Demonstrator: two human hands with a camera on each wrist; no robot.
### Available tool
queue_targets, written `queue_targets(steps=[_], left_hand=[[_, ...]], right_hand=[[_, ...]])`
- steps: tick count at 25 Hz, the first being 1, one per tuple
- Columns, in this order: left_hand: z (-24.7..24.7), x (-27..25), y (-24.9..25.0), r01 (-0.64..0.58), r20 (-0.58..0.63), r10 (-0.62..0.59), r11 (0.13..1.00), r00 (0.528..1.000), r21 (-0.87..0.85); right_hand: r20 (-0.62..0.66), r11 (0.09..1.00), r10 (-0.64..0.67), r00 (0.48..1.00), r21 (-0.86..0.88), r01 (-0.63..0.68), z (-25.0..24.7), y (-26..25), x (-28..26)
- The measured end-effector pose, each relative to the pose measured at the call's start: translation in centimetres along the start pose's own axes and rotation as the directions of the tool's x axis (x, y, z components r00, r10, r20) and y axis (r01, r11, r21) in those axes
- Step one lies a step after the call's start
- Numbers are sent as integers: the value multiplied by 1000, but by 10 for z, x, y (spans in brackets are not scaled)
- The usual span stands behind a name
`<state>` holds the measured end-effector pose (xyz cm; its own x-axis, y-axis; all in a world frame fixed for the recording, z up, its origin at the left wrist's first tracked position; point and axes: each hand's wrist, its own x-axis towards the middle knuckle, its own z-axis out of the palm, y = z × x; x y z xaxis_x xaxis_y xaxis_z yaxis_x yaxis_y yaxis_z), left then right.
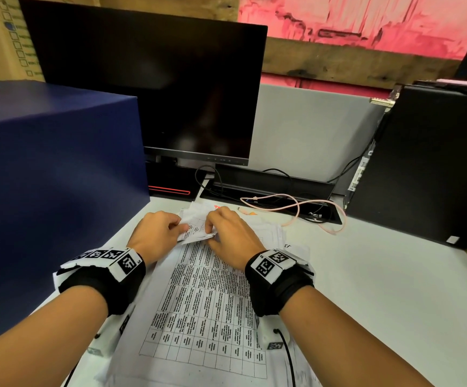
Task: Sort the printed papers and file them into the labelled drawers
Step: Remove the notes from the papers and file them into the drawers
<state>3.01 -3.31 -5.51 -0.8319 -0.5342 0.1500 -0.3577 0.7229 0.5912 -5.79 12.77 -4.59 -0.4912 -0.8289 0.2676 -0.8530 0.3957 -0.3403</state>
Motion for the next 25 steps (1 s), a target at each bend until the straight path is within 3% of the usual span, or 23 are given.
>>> queue_targets(steps=[8,11,15,19,25], left_hand=[[-2,-5,3,-221,-20,221,969,975,-113],[-1,-5,5,-256,-45,252,950,967,-180],[1,-5,3,-183,85,202,964,976,-194],[3,-3,2,-120,117,164,941,980,-317],[-8,-14,4,-62,239,190,887,952,-457]], right_hand=[[8,998,22,1000,61,-23,-2,-1,0],[-2,998,54,999,33,-53,-5,-3,-1],[39,997,64,997,35,-66,-3,-3,0],[99,997,68,993,-51,-63,-2,0,1],[-62,997,69,996,-40,-72,-6,0,1]])
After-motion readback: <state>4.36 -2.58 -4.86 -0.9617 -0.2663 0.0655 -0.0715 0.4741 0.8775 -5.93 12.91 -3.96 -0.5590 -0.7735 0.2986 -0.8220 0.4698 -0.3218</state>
